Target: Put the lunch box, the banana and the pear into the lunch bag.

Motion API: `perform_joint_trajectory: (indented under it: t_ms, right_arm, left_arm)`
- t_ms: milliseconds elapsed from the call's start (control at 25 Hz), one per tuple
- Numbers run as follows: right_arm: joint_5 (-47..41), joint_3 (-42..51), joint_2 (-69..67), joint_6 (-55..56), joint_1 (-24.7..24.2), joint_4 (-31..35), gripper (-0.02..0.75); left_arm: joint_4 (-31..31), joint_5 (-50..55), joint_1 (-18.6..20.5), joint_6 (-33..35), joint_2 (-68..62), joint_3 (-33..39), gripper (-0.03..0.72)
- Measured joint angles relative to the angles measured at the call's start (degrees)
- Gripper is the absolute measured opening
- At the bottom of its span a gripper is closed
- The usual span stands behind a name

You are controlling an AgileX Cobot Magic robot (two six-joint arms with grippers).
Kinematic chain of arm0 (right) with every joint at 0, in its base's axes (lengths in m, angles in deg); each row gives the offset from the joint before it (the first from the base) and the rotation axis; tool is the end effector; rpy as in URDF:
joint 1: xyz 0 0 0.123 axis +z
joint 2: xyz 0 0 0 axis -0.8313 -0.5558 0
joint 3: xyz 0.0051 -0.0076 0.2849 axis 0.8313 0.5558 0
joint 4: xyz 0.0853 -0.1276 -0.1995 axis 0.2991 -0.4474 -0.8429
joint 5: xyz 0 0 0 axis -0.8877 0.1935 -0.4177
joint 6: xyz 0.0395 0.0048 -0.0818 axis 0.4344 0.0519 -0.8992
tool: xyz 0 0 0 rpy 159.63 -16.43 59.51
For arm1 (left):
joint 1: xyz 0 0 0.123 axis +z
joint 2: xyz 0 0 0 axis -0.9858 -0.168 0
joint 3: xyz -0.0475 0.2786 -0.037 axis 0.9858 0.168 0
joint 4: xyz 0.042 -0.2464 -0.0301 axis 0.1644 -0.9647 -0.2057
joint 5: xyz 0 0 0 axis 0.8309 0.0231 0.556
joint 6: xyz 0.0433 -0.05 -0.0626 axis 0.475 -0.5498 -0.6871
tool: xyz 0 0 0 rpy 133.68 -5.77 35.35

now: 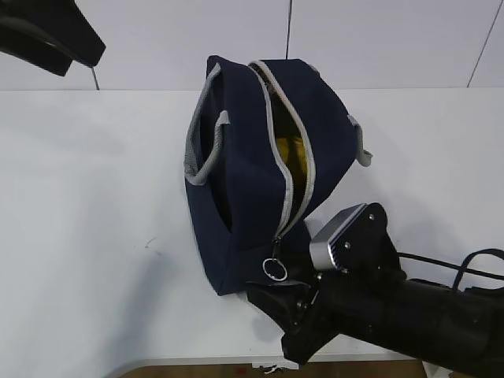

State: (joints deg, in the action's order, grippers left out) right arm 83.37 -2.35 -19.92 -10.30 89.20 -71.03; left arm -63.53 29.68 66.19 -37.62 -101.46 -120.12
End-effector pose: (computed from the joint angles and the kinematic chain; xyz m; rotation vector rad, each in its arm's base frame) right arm 0.2145 0.1689 0.1162 -0.7446 1.8817 0.6489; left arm 0.2851 -0.1148 0.3873 0.4873 2.5848 -0.7106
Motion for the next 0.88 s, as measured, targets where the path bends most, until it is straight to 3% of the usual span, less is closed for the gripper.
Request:
perform_joint_trajectory:
  t_ms: [640, 880]
  right_arm:
    - [-1.4, 0.0, 0.0, 0.0, 0.0, 1.7, 0.33]
    - [-1.8, 0.0, 0.0, 0.0, 0.0, 2.0, 0.252]
  left_arm:
    - [-0.1, 0.0, 0.0, 0.0, 0.0, 0.0, 0.38]
    - [-0.2, 0.0, 0.0, 0.0, 0.0, 0.0, 0.379]
